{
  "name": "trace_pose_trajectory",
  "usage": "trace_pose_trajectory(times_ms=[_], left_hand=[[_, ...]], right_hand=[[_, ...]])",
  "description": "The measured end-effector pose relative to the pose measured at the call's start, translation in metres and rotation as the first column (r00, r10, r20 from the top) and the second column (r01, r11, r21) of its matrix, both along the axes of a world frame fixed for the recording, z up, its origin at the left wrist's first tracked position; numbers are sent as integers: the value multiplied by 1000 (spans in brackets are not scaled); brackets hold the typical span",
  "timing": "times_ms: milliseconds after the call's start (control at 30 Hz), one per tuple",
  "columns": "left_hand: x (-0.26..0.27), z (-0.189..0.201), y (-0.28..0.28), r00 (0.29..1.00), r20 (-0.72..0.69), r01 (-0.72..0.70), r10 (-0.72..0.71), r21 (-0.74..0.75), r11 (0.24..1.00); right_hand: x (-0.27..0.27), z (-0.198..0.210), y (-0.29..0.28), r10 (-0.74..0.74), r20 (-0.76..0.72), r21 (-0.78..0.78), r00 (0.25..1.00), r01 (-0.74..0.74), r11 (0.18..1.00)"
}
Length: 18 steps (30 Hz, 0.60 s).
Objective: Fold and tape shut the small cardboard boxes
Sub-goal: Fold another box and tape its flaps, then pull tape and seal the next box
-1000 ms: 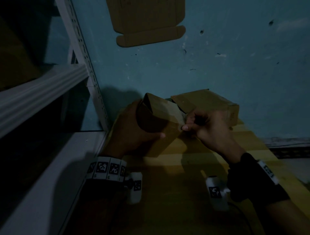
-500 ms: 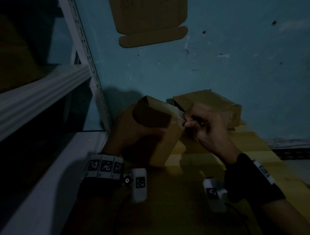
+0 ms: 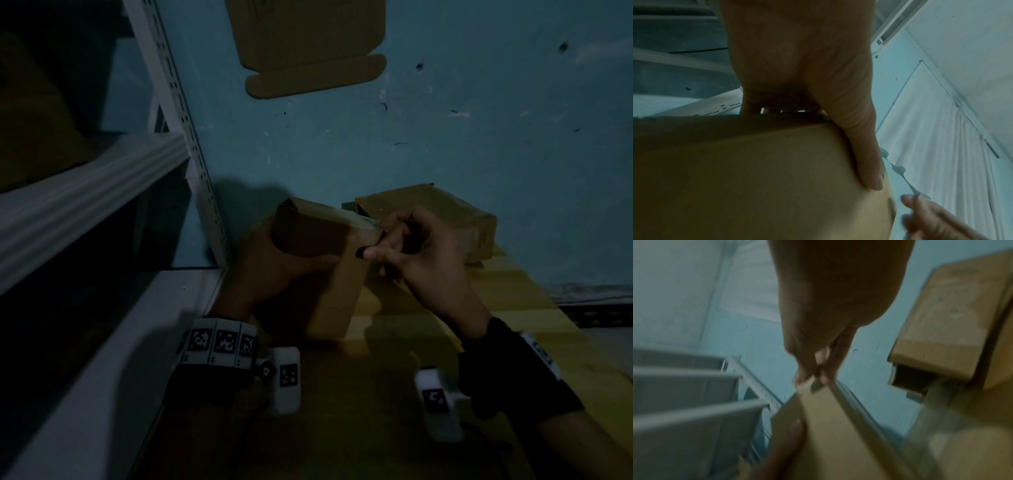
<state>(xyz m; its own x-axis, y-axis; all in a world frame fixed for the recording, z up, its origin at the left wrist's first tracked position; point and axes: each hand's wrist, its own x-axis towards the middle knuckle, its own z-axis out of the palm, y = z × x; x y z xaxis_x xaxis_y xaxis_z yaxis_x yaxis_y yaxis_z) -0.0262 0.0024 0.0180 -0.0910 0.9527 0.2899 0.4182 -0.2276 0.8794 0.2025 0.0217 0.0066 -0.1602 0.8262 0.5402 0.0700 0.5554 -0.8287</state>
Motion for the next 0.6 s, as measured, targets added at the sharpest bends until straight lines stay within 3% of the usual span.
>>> trace_pose_trajectory(times_ms=[133,400,600], left_hand=[[1,1,-2,1000,1,4,-4,-15,1000],[5,0,0,999,-51,3,-4,-18,1000],[8,-1,0,999,-37,11,-11,-17,1000]], right_hand=[[8,5,2,-51,-157,10,986,54,999],[9,3,7,-102,66,168,993,90,982],[9,0,10,-181,126,221,975,150,964]])
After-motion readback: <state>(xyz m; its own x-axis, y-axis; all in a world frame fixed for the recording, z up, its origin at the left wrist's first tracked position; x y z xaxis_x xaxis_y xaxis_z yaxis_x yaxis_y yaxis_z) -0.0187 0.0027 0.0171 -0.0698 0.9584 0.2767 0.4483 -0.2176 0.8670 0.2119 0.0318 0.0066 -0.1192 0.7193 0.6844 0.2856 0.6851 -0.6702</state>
